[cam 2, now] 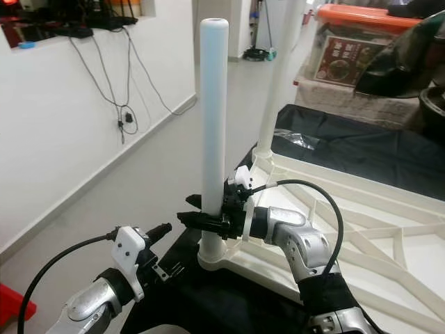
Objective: Building children table
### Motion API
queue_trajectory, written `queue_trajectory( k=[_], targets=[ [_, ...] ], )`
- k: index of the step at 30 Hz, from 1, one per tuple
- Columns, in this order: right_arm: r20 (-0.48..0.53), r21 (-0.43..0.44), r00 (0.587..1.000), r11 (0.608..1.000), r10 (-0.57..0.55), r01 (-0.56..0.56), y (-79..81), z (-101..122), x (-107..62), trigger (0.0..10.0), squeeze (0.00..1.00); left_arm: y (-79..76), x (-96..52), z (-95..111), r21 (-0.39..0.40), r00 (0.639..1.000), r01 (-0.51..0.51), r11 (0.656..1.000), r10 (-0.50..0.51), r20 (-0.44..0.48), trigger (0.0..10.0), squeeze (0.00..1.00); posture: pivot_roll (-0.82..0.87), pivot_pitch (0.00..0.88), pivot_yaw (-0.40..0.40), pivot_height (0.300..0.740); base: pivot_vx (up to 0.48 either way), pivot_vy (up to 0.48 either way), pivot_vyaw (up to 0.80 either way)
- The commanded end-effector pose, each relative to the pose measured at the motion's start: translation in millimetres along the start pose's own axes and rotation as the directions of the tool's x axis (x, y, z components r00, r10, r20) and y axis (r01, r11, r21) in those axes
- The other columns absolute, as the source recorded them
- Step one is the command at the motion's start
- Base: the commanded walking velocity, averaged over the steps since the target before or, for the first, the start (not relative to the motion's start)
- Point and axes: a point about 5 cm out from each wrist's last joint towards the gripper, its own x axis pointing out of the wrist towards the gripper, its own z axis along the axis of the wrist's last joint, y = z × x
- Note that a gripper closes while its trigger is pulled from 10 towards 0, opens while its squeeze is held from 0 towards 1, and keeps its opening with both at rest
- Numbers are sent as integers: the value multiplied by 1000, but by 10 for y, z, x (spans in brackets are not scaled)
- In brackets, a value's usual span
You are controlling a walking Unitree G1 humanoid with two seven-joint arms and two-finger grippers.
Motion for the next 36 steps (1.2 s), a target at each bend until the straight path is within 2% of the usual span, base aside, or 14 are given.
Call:
queue_trajectory(
  k=[1, 9, 10, 11, 12, 13, 14, 16, 17, 18, 25, 34, 35, 36],
  targets=[
    [-21, 27, 998, 998, -58, 58, -62, -52, 35, 0, 0, -4, -18, -31, 3, 1000, -1, 1000, 1, -12, 10000, 0, 100, 8, -20, 740, 0, 0, 0],
    [21, -31, 927, 926, -375, 376, -345, -24, 17, 0, 0, -3, -21, -34, 1, 1000, -3, 1000, 3, -13, 10000, 0, 100, 4, -24, 740, 0, 0, 0],
    [35, -21, 864, 864, -502, 503, -455, -8, -13, 0, 0, -4, -22, -35, 1, 1000, -2, 1000, 2, -13, 10000, 0, 96, 2, -21, 740, 0, 0, 0],
    [42, 5, 688, 689, -724, 725, -631, -1, -141, 0, 0, -4, -22, -36, 2, 1000, 1, 1000, -1, -14, 10000, 0, 93, 0, -18, 740, 0, 0, 0],
    [42, 5, 688, 689, -724, 725, -631, -1, -141, 0, 0, -4, -22, -36, 2, 1000, 1, 1000, -1, -14, 10000, 0, 93, 0, -18, 740, 0, 0, 0],
    [39, 26, 530, 531, -847, 847, -735, -6, -246, 0, 0, -4, -22, -38, 2, 1000, 2, 1000, -2, -15, 10000, 0, 93, 0, -17, 740, 0, 0, 0],
    [39, 26, 530, 531, -847, 847, -735, -6, -246, 0, 0, -4, -22, -38, 2, 1000, 2, 1000, -2, -15, 10000, 0, 93, 0, -17, 740, 0, 0, 0],
    [61, 69, 117, 121, -991, 990, -807, -23, -581, 0, 0, -6, -21, -42, 2, 1000, 6, 1000, -6, -16, 10000, 0, 93, 0, -16, 740, 0, 0, 0],
    [61, 69, 117, 121, -991, 990, -807, -23, -581, 0, 0, -6, -21, -42, 2, 1000, 6, 1000, -6, -16, 10000, 0, 93, 0, -16, 740, 0, 0, 0],
    [84, 92, -2, 6, -996, 996, -778, -19, -678, 0, 0, -7, -20, -42, 2, 1000, 7, 1000, -7, -16, 10000, 0, 92, 0, -19, 740, 0, 0, 0],
    [62, 173, -367, -352, -928, 920, -561, -112, -791, 0, 0, -4, -15, -39, 3, 1000, 7, 1000, -7, -15, 10000, 0, 91, 1, -20, 740, 0, 0, 0],
    [-71, 165, -478, -483, -875, 860, -450, -291, -707, 0, 0, -1, -10, -32, 5, 1000, 4, 1000, -4, -14, 10000, 0, 91, 6, -19, 740, 0, 0, 0],
    [-72, 149, -461, -467, -884, 872, -451, -300, -692, 9961, 0, -1, -11, -33, 5, 1000, 4, 1000, -4, -14, 10000, 0, 90, 8, -19, 740, 0, 0, 0],
    [-71, 138, -448, -453, -891, 881, -454, -305, -681, 10000, 0, -2, -11, -34, 5, 1000, 4, 1000, -4, -15, 10000, 0, 90, 8, -19, 740, 0, 0, 0]
  ],
)
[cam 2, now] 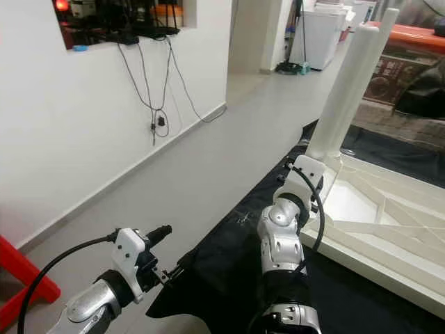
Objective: Building children table
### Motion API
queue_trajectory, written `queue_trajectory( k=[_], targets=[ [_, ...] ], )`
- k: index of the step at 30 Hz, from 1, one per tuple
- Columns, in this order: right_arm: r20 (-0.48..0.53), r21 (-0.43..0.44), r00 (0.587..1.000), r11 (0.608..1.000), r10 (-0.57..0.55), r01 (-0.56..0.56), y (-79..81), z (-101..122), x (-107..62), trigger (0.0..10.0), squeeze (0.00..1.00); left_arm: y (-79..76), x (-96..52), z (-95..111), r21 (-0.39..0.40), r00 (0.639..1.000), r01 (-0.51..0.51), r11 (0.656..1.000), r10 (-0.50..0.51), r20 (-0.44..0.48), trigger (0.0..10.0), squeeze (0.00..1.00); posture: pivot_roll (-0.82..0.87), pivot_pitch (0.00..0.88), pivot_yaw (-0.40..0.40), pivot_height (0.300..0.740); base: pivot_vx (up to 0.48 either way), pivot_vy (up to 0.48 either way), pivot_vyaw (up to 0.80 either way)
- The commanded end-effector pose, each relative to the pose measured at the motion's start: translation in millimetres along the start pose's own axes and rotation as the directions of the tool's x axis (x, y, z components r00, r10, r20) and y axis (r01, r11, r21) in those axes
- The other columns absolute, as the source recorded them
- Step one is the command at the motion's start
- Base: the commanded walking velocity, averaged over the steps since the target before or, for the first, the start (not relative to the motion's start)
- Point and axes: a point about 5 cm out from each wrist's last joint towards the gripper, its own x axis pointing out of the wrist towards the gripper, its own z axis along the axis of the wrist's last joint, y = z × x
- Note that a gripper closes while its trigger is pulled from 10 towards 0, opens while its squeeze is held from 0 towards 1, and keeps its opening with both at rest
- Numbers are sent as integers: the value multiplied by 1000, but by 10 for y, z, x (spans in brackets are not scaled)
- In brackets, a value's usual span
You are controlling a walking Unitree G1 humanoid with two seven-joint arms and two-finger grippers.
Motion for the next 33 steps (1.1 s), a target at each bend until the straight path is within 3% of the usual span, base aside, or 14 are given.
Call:
queue_trajectory(
  k=[1, 2, 5, 13, 14, 18, 26, 29, 30, 32, 33],
  targets=[
    [-112, -57, 992, 997, -58, 52, -156, -230, 28, 10000, 0, 2, -4, -16, 8, 1000, -1, 1000, 1, -9, 10000, 0, 90, 10, -19, 740, 0, 0, 0],
    [-107, -60, 994, 998, -31, 24, -137, -230, 28, 10000, 1000, 2, -4, -17, 8, 1000, 0, 1000, 1, -9, 10000, 0, 90, 10, -19, 740, 0, 0, 0],
    [-63, -36, 997, 998, 42, -44, -79, -188, 2, 10000, 1000, 4, -5, -17, 9, 1000, -2, 1000, 2, -10, 10000, 0, 92, 12, -19, 740, 0, 0, 0],
    [-29, -47, 997, 996, 76, -78, -22, -165, -93, 10000, 1000, 6, -9, -17, 9, 1000, -2, 1000, 2, -11, 10000, 0, 91, 16, -14, 740, 0, 0, 0],
    [-10, -67, 994, 992, 105, -106, -3, -156, -131, 10000, 0, 7, -8, -17, 9, 1000, -2, 1000, 2, -12, 10000, 0, 92, 16, -16, 740, 0, 0, 0],
    [0, -91, 988, 984, 153, -153, 20, -181, -214, 10000, 0, 9, -8, -16, 8, 1000, -2, 1000, 2, -13, 10000, 0, 87, 19, -16, 740, 0, 0, 0],
    [-64, -115, 991, 986, 117, -124, 86, -259, -334, 10000, 0, 12, -5, -15, 9, 1000, -6, 1000, 6, -12, 10000, 0, 89, 20, -17, 740, 0, 0, 0],
    [-79, -118, 985, 979, 156, -164, 134, -262, -389, 10000, 0, 14, -5, -14, 7, 1000, -10, 1000, 10, -12, 10000, 0, 82, 19, -17, 740, 0, 0, 0],
    [-75, -127, 962, 955, 261, -269, 183, -284, -482, 10000, 0, 22, -2, -7, 11, 1000, -21, 1000, 22, -9, 10000, 0, 82, 20, -17, 740, 0, 0, 0],
    [-73, -136, 952, 942, 298, -305, 194, -296, -520, 10000, 0, 28, -1, -2, 14, 1000, -28, 1000, 28, -6, 10000, 0, 82, 20, -17, 740, 0, 0, 0],
    [-71, -136, 943, 934, 324, -331, 196, -319, -549, 0, 0, 33, -1, 0, 17, 999, -34, 999, 34, -6, 10000, 0, 82, 17, -14, 740, 0, 0, 0]
  ],
)
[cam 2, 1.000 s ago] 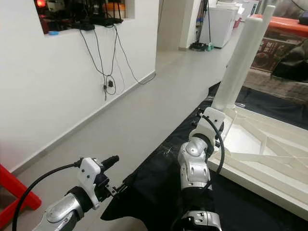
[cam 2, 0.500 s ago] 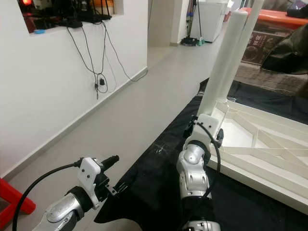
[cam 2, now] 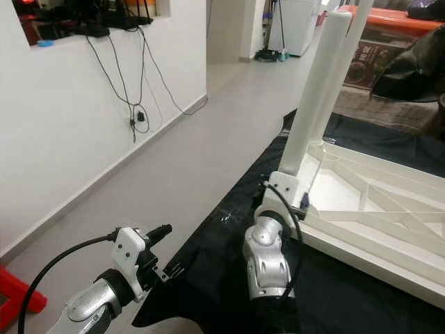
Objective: Building children table
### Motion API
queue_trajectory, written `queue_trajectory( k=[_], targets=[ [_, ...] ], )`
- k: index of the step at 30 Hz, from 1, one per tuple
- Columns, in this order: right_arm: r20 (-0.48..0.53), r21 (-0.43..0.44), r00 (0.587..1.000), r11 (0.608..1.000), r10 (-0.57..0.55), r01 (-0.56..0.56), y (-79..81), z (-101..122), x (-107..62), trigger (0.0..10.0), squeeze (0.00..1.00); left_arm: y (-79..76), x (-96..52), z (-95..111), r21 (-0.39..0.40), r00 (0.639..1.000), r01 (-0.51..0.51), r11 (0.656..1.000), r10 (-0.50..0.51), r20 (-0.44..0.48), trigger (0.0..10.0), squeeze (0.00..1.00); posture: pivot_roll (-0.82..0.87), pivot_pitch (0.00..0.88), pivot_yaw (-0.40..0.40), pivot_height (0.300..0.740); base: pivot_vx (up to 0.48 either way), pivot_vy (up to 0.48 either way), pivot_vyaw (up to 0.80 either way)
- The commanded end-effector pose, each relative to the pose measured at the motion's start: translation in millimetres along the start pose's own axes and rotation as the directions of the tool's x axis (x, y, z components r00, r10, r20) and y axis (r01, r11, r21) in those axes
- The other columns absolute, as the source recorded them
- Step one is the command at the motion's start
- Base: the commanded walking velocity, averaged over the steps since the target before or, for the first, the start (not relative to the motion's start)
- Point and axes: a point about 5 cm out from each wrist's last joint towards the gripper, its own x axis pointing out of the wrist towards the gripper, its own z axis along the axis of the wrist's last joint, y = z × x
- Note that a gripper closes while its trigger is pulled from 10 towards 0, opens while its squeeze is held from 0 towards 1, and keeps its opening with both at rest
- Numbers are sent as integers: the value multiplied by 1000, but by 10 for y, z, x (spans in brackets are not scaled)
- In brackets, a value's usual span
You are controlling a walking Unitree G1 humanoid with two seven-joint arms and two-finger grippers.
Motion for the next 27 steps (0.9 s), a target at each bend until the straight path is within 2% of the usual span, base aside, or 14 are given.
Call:
queue_trajectory(
  k=[1, 3, 6, 12, 16, 18, 20, 23, 27],
  targets=[
    [5, -8, 999, 999, 46, -46, 32, -11, -36, 0, 0, 19, -6, -8, 14, 1000, -16, 1000, 16, -8, 10000, 0, 82, 17, -14, 740, 0, 0, 0],
    [-3, -8, 999, 999, 43, -43, 0, -61, -62, 0, 0, 31, -14, -2, 21, 999, -36, 999, 36, -6, 10000, 0, 85, 18, -15, 740, 0, 0, 0],
    [-2, -19, 1000, 1000, -18, 18, -154, -85, -61, 0, 0, 57, -30, -6, 25, 997, -71, 997, 71, -10, 10000, 0, 74, 11, -11, 740, 0, 0, 0],
    [9, -9, 999, 999, -31, 32, -294, -23, 14, 0, 0, 50, -8, -23, 16, 998, -61, 998, 61, -12, 10000, 0, 70, 5, -14, 740, 0, 0, 0],
    [17, 1, 1000, 1000, -18, 18, -289, 11, 33, 0, 0, 47, -3, -24, 16, 998, -57, 998, 58, -13, 10000, 0, 71, 5, -15, 740, 0, 0, 0],
    [25, 24, 999, 999, 20, -20, -197, 49, 24, 0, 0, 43, 0, -31, 14, 998, -55, 998, 55, -18, 10000, 0, 76, 0, -20, 740, 0, 0, 0],
    [27, 31, 999, 999, 30, -31, -173, 58, 19, 0, 0, 42, 1, -33, 14, 998, -55, 998, 55, -20, 10000, 0, 76, 0, -20, 740, 0, 0, 0],
    [16, 37, 999, 998, 44, -45, -187, 37, -6, 0, 0, 38, -1, -35, 13, 998, -62, 998, 63, -21, 10000, 0, 84, 0, -27, 740, 0, 0, 0],
    [23, 26, 998, 998, 55, -56, -433, -23, -76, 0, 0, 53, -15, -52, 1, 997, -72, 997, 72, -33, 10000, 0, 71, 0, -17, 740, 0, 0, 0]
  ],
)
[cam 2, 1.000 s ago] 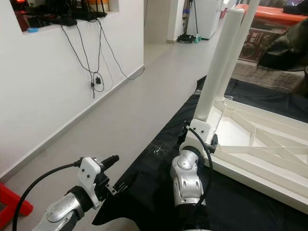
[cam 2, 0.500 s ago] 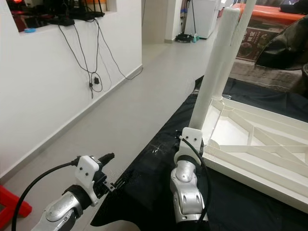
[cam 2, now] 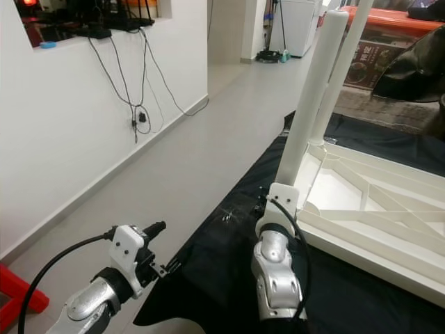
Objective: Building children table
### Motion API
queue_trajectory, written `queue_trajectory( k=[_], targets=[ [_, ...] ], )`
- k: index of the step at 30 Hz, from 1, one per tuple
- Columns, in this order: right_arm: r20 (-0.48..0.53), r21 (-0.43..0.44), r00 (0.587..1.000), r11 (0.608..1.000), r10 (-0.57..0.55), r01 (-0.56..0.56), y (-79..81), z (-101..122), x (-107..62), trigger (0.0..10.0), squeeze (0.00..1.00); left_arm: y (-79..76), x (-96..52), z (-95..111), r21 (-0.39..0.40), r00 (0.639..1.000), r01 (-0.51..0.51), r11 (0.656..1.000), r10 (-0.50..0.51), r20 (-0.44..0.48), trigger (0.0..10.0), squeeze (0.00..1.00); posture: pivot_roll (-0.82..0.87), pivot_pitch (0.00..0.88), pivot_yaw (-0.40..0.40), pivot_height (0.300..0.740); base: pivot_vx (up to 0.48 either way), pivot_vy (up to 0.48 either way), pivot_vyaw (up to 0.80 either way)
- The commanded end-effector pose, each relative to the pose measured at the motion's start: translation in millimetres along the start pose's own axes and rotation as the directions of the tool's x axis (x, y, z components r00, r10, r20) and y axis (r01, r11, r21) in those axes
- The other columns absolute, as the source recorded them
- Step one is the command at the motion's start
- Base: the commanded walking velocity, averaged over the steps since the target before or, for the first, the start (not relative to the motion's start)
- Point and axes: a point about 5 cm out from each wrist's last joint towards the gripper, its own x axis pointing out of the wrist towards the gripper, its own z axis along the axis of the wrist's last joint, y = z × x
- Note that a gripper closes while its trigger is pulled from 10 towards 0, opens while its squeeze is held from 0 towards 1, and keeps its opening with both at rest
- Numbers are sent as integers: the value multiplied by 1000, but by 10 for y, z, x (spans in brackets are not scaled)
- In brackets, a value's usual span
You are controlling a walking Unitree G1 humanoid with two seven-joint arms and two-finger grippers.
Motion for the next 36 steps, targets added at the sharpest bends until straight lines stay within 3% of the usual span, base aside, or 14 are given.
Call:
queue_trajectory(
  k=[1, 2, 3, 8, 16, 21, 32, 34, 36],
  targets=[
    [38, 24, 999, 999, -22, 21, -232, 48, -64, 0, 0, 57, 7, -27, -14, 1000, -16, 1000, 16, -22, 10000, 0, 61, 0, -9, 740, 0, 0, 0],
    [38, 24, 999, 999, -22, 21, -232, 48, -64, 0, 0, 57, 7, -27, -14, 1000, -16, 1000, 16, -22, 10000, 0, 61, 0, -9, 740, 0, 0, 0],
    [36, 21, 998, 999, -46, 45, -366, 21, -123, 0, 0, 105, 20, -20, -8, 999, -27, 1000, 27, -23, 10000, 0, 51, 0, 0, 740, 0, 0, 0],
    [17, 39, 996, 995, -88, 88, -499, -9, -206, 0, 0, 100, 37, -31, -3, 1000, -10, 1000, 9, -30, 10000, 0, 48, 0, 4, 740, 0, 0, 0],
    [32, 98, 999, 995, 13, -16, -421, 15, -315, 0, 0, 109, 38, -41, 4, 999, -10, 1000, 10, -37, 10000, 0, 41, 0, 13, 740, 0, 0, -700],
    [69, 66, 979, 979, 190, -195, -314, 45, -396, 0, 0, 124, 52, -45, 1, 999, -9, 1000, 9, -42, 10000, 0, 35, 2, 17, 740, 0, 0, -798],
    [76, 68, 955, 954, 287, -293, -313, 53, -384, 0, 0, 124, 61, -54, -2, 999, -9, 1000, 8, -47, 10000, 0, 34, 7, 17, 740, 0, 0, -789],
    [74, 71, 925, 923, 374, -379, -289, 64, -402, 0, 0, 128, 62, -55, -3, 999, -10, 1000, 10, -49, 10000, 0, 35, 10, 18, 740, 0, 0, -788],
    [69, 53, 933, 933, 352, -356, -385, 59, -371, 0, 0, 132, 61, -55, -4, 999, -12, 1000, 11, -49, 10000, 0, 31, 11, 21, 740, 0, 0, -788]
  ],
)
